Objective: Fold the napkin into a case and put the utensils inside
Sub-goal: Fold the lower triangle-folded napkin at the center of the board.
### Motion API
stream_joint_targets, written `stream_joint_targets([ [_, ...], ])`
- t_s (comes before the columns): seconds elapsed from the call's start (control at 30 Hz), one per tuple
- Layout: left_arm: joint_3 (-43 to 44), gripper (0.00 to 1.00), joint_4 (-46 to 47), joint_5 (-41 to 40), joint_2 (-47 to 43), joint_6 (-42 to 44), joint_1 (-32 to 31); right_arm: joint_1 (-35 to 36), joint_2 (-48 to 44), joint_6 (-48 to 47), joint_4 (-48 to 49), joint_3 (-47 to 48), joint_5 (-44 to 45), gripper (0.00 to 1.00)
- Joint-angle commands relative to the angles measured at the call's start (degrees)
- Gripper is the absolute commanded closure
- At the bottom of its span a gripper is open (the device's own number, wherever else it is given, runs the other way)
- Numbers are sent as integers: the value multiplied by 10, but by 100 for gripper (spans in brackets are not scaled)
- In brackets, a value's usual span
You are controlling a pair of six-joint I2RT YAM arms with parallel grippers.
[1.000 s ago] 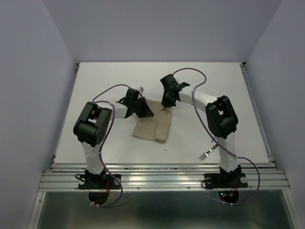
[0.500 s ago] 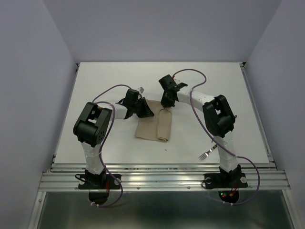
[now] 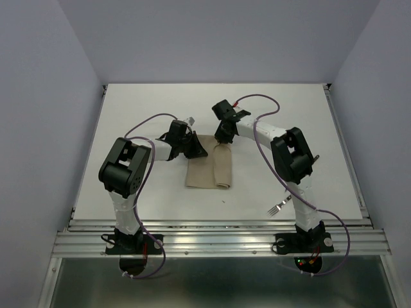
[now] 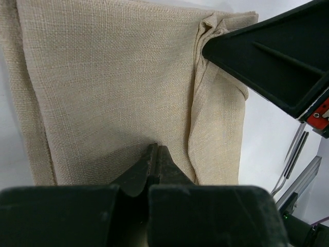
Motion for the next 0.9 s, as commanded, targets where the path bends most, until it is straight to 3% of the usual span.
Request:
stream_joint_targets([
  [0.0,-15,100,-58,-18,-19,27,-2,2,30,35,-17,3,23,86],
  [0.2,-24,100,-68,-21,-70,23,-2,-3,35,37,-17,-8,24,86],
  [0.33,-18,72,-73,-23,-96,14,-2,-3,33,23,-16,-12,19,85],
  [0.37,-14,59,-69,-22,-100,14,-3,-3,32,20,-15,-12,18,85],
  [0.53,6,52,-62,2,-89,9,-5,-3,29,16,-10,-9,11,85],
  [0.57,8,42,-51,14,-81,8,-7,-3,29,16,-11,-8,11,85],
  [0.6,8,39,-46,22,-78,7,-8,-3,30,15,-11,-7,10,85],
  [0.73,5,35,-33,28,-64,0,-18,-8,27,17,-10,-8,9,85],
  [0.87,12,41,-25,21,-47,-11,-35,-8,26,18,-6,-8,1,85],
])
